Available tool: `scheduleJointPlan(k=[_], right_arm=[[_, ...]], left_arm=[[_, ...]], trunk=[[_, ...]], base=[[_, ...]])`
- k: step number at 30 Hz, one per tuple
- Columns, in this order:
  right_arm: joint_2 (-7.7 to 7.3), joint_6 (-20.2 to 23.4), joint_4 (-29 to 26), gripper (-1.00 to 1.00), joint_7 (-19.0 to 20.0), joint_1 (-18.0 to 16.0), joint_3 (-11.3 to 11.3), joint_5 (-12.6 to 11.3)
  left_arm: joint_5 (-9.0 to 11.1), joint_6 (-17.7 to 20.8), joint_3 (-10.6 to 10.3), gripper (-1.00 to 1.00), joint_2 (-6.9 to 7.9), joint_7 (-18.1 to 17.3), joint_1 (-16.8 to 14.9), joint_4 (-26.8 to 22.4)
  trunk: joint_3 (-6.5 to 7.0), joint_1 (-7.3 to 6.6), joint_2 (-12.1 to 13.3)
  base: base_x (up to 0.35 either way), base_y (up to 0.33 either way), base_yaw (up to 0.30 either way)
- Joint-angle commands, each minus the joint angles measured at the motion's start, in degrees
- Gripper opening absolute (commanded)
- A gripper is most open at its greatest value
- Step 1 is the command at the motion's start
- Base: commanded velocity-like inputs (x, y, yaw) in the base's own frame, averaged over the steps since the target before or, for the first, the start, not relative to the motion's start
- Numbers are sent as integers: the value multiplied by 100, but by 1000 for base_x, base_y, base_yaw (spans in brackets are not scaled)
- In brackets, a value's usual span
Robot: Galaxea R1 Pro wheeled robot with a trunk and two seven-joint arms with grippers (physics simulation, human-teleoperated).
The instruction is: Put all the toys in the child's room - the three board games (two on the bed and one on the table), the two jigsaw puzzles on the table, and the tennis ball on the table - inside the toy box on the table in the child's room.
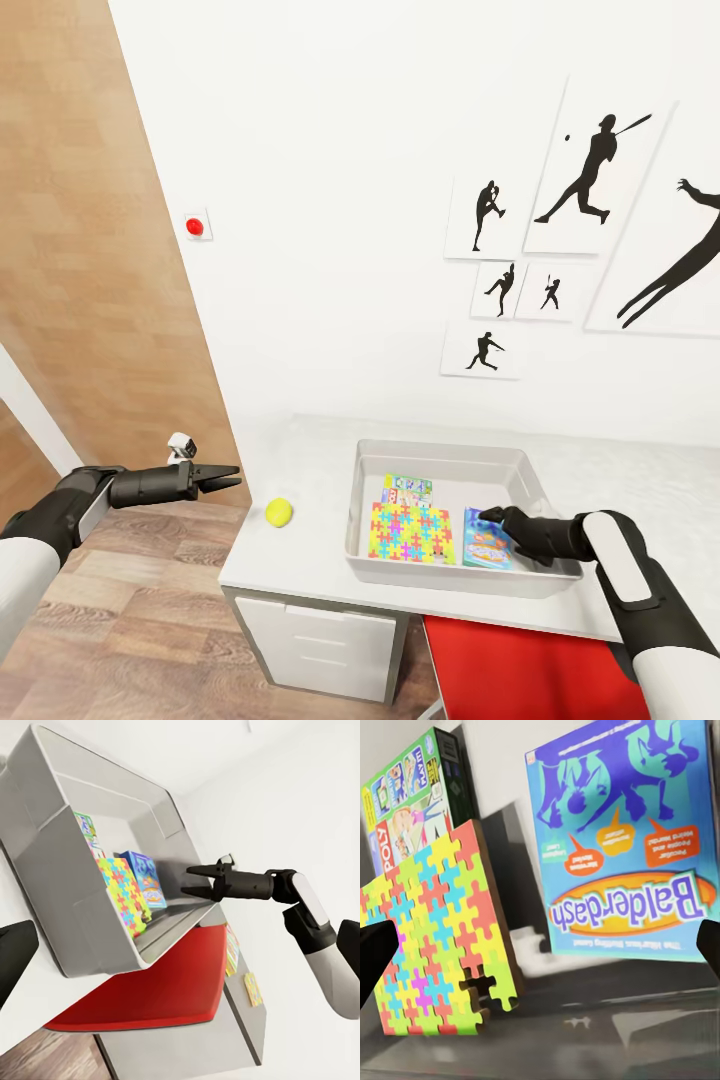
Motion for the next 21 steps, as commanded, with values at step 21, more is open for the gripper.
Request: scheduleJointPlan(k=[21], right_arm=[[-33,18,-1093,100,16,112,-39,-155]], left_arm=[[39,56,-46,100,8,-27,-7,1]], trunk=[[-13,4,-13]], base=[[0,0,0]])
